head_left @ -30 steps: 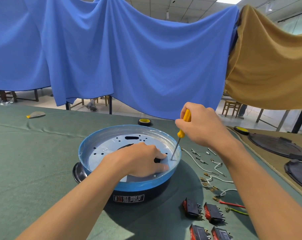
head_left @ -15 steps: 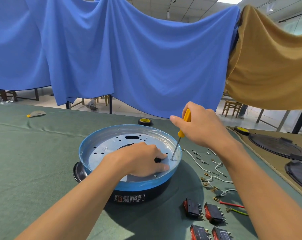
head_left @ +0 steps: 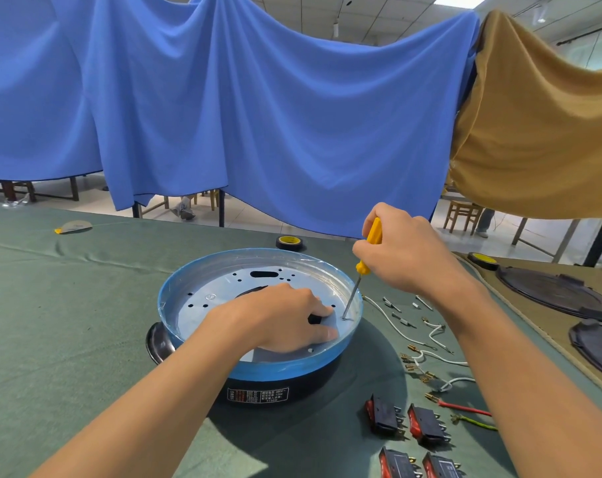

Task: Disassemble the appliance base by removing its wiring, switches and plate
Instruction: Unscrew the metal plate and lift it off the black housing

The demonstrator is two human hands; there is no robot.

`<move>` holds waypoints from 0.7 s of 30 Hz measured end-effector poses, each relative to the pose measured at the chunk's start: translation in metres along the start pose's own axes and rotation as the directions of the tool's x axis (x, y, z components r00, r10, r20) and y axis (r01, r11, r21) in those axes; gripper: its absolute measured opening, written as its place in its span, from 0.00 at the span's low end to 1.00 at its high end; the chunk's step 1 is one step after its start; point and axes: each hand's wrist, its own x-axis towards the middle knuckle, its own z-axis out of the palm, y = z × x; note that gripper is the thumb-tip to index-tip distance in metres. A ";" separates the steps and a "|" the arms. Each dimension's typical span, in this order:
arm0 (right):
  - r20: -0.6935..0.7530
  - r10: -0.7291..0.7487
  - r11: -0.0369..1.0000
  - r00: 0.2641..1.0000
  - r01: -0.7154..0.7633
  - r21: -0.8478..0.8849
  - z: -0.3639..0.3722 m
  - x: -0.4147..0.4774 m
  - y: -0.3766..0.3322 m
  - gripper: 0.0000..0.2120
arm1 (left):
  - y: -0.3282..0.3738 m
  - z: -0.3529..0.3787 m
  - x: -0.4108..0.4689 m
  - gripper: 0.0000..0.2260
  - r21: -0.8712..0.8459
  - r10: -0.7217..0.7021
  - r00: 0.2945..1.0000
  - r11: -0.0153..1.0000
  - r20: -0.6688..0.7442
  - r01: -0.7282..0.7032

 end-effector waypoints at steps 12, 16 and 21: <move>0.008 0.000 1.000 1.000 0.000 0.004 0.000 -0.001 -0.002 0.10 | 0.001 -0.001 -0.002 0.22 -0.001 0.012 1.000 1.000 -0.003 -0.012; -0.052 -0.029 0.998 0.998 0.026 -0.055 0.003 -0.005 -0.006 0.14 | 0.001 0.000 -0.001 0.22 0.005 0.012 1.000 1.000 0.000 -0.012; -0.056 -0.065 0.997 0.996 0.064 -0.032 0.005 -0.004 -0.005 0.09 | 0.000 0.001 0.000 0.21 0.009 0.009 1.000 1.000 -0.001 -0.009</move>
